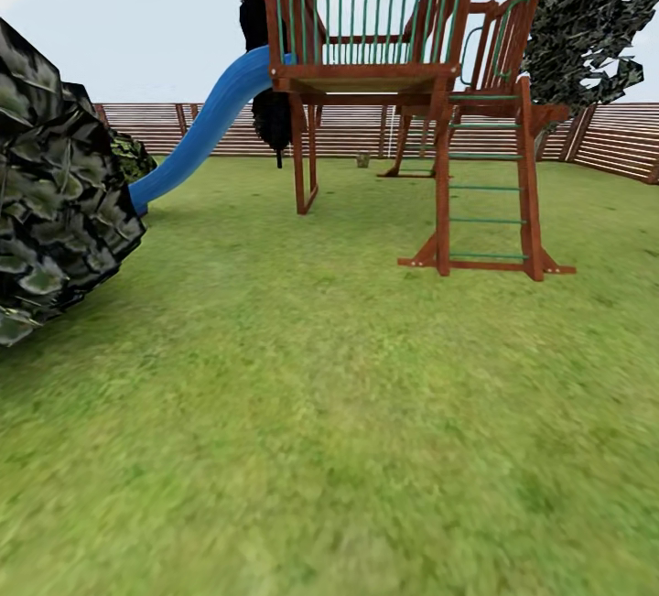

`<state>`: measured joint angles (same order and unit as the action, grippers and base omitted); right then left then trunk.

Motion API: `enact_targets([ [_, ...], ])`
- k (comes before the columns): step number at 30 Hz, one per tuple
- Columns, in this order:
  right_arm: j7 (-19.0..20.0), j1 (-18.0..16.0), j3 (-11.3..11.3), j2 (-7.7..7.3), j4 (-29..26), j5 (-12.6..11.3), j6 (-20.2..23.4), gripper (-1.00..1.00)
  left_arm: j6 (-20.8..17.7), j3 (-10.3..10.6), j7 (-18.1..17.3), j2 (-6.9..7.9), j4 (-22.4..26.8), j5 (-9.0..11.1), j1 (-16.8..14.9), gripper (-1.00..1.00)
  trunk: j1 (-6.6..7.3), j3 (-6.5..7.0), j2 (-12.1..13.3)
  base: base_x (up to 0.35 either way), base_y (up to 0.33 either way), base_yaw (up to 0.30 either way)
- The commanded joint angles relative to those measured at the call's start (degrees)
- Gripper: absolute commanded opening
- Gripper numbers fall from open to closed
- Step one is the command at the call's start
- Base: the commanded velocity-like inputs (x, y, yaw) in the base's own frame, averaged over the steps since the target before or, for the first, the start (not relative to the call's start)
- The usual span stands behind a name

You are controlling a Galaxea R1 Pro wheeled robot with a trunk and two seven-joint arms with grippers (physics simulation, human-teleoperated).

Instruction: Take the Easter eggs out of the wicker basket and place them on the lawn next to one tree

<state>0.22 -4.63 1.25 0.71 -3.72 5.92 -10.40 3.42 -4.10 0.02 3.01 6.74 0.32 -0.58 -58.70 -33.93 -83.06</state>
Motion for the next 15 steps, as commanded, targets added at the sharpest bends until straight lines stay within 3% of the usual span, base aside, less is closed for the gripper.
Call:
enact_targets([
  [1,-0.05,-0.03,0.08,-0.01,0.03,0.41,-0.15,1.0,0.19,-0.39,-0.02,-0.02,-0.06,0.03,-0.04,1.0,-0.03,-0.05,-0.02,0.328,0.078,0.0],
  [15,-0.12,-0.03,0.0,0.02,0.03,-0.12,0.01,1.0,0.19,-0.39,-0.02,-0.02,-0.06,0.03,-0.04,1.0,-0.03,-0.05,-0.02,0.328,0.078,0.0],
])
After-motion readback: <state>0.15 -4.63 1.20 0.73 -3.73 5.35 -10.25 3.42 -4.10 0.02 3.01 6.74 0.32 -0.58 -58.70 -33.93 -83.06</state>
